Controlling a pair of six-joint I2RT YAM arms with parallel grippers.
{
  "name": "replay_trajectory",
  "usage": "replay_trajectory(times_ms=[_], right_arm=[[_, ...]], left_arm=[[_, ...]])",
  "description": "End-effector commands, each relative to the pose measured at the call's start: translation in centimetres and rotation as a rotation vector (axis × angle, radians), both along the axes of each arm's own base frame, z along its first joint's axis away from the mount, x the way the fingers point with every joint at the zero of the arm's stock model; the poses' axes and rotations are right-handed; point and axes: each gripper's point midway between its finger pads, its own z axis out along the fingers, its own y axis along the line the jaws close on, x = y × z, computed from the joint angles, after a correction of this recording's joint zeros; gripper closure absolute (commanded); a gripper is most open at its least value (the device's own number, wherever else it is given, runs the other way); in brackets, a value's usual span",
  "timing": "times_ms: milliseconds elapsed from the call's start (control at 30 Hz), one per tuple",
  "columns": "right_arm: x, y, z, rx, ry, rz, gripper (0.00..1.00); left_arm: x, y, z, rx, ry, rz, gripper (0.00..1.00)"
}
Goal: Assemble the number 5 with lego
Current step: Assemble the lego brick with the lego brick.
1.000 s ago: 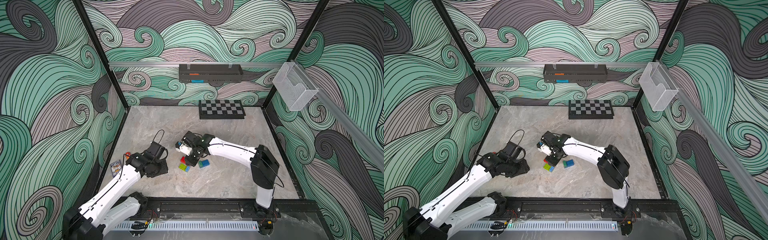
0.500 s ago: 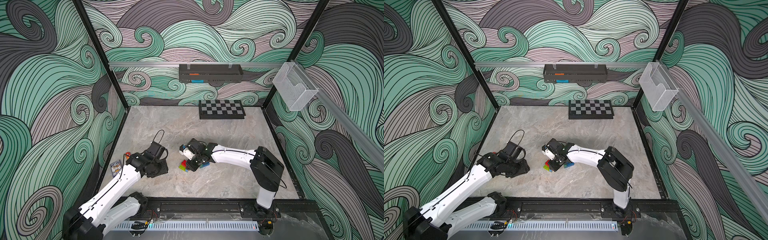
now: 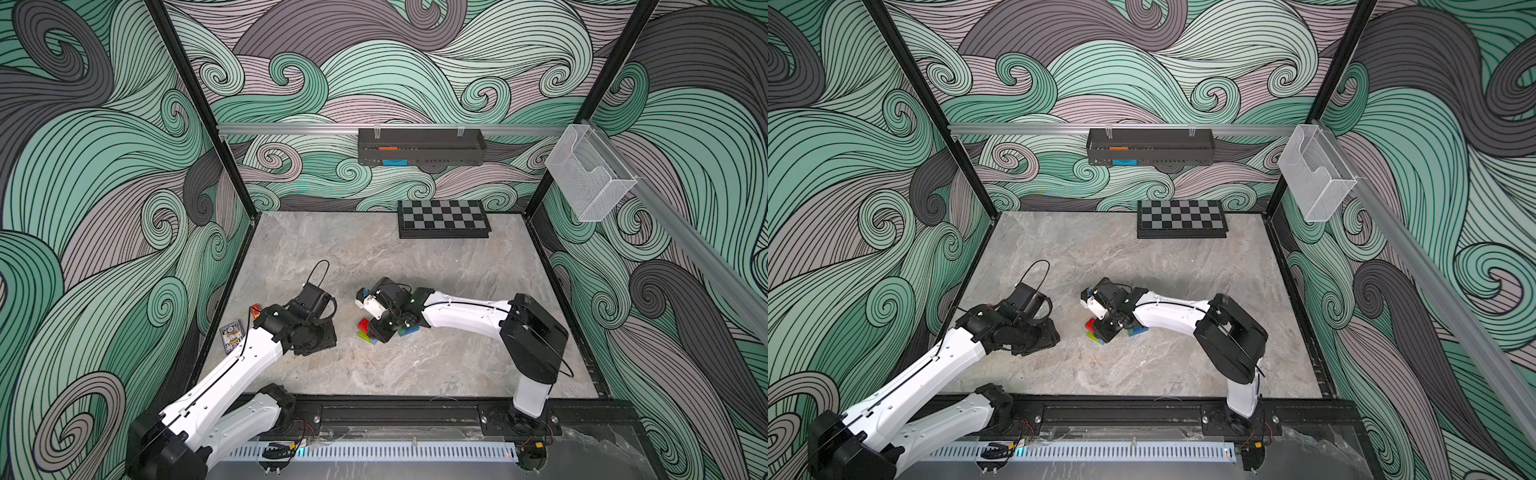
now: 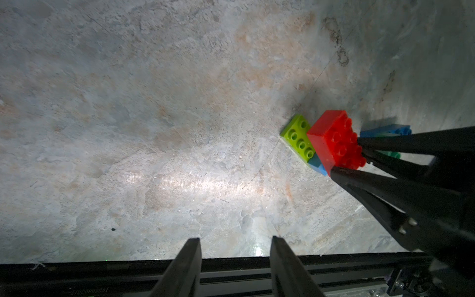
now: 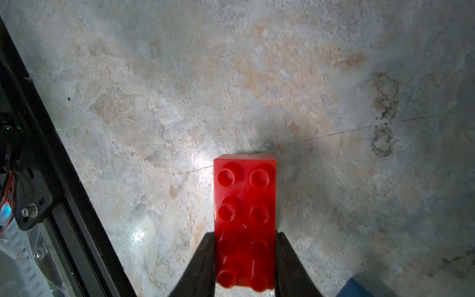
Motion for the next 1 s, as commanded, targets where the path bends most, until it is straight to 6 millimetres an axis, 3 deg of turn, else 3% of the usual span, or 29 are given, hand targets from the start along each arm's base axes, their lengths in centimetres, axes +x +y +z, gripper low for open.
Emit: replay_trajectory(times_ms=[0,467,633,967], right_arm=[[-0.7,-0.3,-0.5,-0.010,0.004,0.019,0.92],[-1.0,-0.6,-3.0,-0.065,-0.029,0.062,0.92],[-0.6,-1.8,-4.1,-0.131,-0.044,0.016,0.94],[-1.6,-3.7,-6.9,-0.235,-0.023,-0.033,0.97]], left_arm=[[-0.1,0.1,0.3,0.000,0.013,0.007,0.52],[0.0,0.0,0.1,0.007,0.024,-0.002,0.52],[0.1,0.1,0.2,0.011,0.021,-0.001,0.52],[0.1,0.2,0.2,0.015,0.017,0.004,0.52]])
